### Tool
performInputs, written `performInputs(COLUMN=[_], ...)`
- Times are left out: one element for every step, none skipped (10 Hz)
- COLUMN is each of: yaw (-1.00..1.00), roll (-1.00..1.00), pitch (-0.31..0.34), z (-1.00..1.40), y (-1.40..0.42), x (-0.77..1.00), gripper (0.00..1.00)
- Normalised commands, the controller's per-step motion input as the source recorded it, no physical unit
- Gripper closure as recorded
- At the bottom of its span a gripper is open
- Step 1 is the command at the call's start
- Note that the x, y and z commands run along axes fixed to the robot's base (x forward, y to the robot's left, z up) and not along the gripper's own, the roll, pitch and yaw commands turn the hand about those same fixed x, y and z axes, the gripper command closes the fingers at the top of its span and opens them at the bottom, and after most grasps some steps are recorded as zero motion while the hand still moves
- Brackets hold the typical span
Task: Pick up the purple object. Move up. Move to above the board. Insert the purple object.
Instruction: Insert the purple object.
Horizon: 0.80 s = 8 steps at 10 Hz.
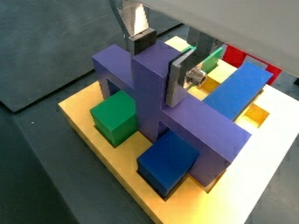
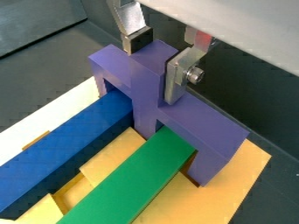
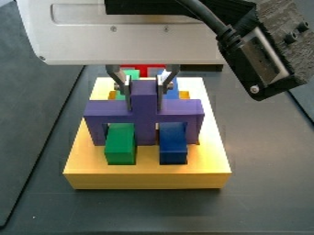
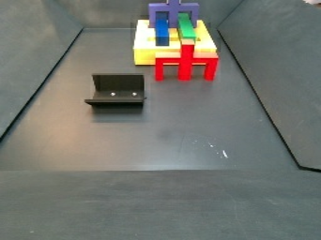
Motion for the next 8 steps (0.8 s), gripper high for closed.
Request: performInputs(yaw=[0.0,0.0,0.0,0.0,0.04,0.04,0.0,0.0], roll=[0.0,-0.05,-0.22,-0.2,-0.16,-0.13,-0.01,0.0], pitch=[0.0,0.0,0.0,0.0,-0.014,-0.113,0.0,0.0], z=[-0.5,-0.58,-0.48,-0.41,-0.43,-0.51,-0.11,0.0], y=[0.1,0.09,0.0,0.0,0.0,0.0,0.0,0.0], x=[0.28,0.15,0.1,0.0,-0.01,-0.13,0.0,0.0], gripper=[1.0,1.0,1.0,1.0,1.0,1.0,1.0,1.0])
